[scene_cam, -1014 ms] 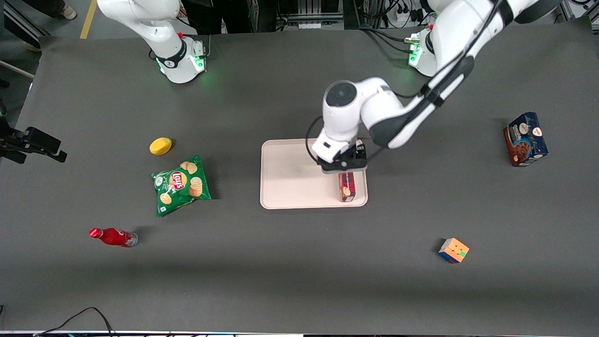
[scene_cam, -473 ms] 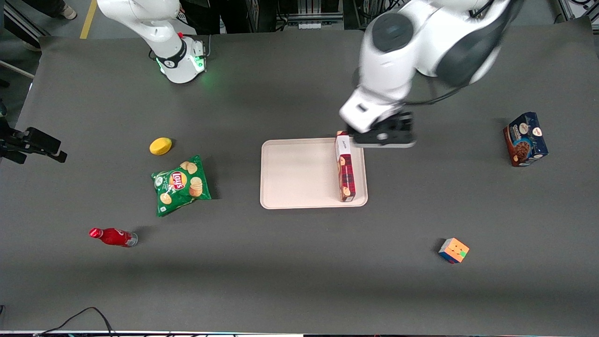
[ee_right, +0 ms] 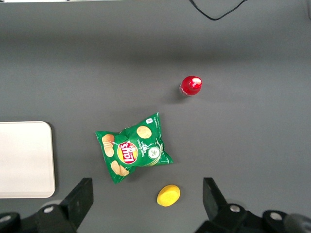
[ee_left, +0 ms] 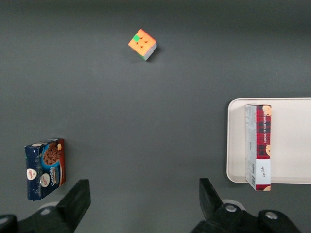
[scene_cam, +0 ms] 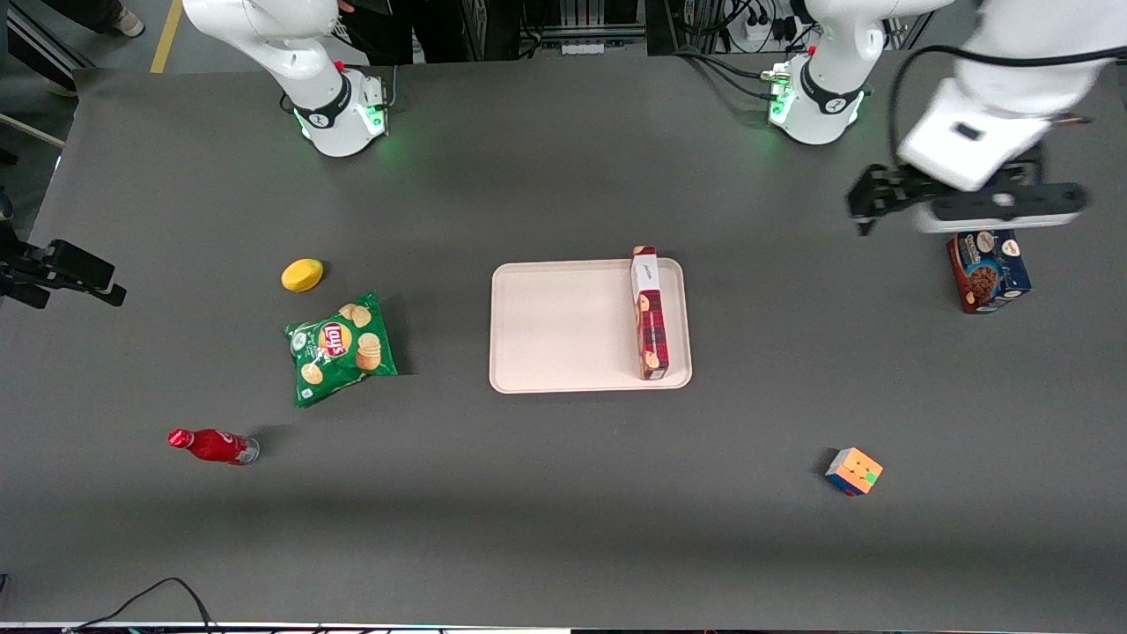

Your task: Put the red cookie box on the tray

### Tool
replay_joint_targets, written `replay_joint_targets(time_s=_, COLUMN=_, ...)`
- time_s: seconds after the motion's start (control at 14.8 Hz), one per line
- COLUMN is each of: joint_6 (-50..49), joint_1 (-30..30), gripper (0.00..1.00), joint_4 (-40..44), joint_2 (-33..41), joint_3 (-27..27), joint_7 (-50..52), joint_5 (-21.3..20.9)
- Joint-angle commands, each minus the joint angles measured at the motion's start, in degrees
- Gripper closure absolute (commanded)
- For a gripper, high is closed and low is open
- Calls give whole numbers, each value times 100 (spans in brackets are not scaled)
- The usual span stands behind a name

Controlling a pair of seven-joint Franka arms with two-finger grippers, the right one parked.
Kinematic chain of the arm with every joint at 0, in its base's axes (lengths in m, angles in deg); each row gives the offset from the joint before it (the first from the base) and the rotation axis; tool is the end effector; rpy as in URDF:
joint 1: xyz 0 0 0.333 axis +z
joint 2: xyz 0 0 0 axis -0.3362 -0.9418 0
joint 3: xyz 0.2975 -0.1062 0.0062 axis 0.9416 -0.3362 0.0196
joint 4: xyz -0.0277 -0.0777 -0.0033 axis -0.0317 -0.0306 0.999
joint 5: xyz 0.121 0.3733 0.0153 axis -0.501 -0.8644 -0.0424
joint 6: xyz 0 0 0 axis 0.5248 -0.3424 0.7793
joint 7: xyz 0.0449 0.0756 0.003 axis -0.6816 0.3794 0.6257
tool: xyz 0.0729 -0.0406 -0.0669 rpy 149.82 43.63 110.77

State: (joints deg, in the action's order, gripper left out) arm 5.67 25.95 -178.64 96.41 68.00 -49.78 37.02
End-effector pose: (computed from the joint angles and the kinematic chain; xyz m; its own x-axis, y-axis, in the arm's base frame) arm 0.5068 -0.1285 0.6231 0.9972 0.0226 0.0707 0.0276 -0.9971 -0.0705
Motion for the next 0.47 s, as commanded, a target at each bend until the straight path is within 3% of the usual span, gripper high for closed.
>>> replay_joint_targets(time_s=0.0, joint_6=727, joint_1=-331, gripper=0, joint_4=-1097, joint_2=538, joint_3=1014, joint_7=-525, joint_5=381)
replay_joint_targets(time_s=0.14, joint_6=1009, joint_1=-497, gripper=0, joint_4=-1424, joint_2=548, joint_3=1270, joint_7=-456, joint_5=399)
replay_joint_targets(time_s=0.41, joint_6=1256, joint_1=-1147, gripper=0, joint_4=-1145, joint_2=-101, joint_3=1989, joint_7=-499, joint_5=337)
